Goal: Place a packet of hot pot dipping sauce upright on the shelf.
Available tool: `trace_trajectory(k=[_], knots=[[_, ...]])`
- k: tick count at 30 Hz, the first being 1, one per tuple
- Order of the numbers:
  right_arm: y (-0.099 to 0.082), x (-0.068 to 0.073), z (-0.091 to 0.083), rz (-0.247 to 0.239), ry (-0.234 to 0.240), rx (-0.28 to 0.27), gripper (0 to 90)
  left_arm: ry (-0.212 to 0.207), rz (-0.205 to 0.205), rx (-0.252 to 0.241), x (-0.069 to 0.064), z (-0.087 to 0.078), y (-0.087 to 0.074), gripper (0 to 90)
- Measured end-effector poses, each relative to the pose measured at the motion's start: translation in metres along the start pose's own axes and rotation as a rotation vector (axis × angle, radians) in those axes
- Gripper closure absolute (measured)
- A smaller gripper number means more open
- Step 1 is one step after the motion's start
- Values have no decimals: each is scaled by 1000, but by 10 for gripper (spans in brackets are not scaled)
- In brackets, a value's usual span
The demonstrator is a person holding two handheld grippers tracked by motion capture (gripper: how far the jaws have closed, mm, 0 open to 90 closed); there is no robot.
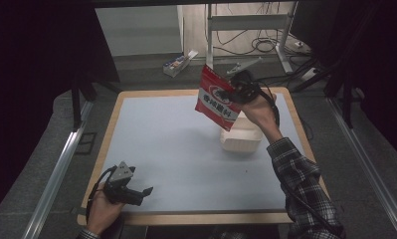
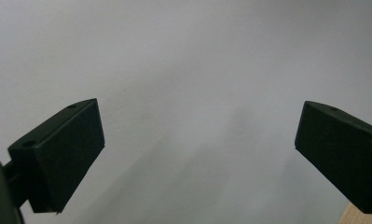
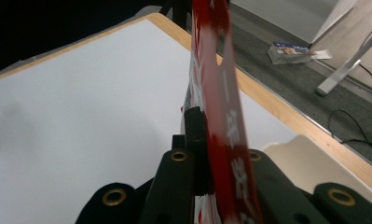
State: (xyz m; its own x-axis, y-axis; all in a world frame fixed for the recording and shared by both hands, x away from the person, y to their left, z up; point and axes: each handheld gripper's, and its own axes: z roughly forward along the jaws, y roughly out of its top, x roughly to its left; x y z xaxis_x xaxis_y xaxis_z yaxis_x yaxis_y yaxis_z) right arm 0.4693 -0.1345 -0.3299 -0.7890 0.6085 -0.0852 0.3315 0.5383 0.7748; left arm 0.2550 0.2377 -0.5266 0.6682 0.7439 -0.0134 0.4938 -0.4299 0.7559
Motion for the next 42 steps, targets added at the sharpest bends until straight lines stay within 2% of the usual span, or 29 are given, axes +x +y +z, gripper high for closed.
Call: trace_trajectory(k=[15,22,36,42], knots=[[-25,-22,-24,39,-34,14,879,7,1,-1,0,0,0,10],[-43,-31,-32,53,-59,44,879,8,3,2,0,0,0,8],[-61,-41,-43,81,-77,53,879,14,19,19,-2,1,1,7],[-64,-41,-48,90,-83,75,879,6,21,28,-2,2,1,7]])
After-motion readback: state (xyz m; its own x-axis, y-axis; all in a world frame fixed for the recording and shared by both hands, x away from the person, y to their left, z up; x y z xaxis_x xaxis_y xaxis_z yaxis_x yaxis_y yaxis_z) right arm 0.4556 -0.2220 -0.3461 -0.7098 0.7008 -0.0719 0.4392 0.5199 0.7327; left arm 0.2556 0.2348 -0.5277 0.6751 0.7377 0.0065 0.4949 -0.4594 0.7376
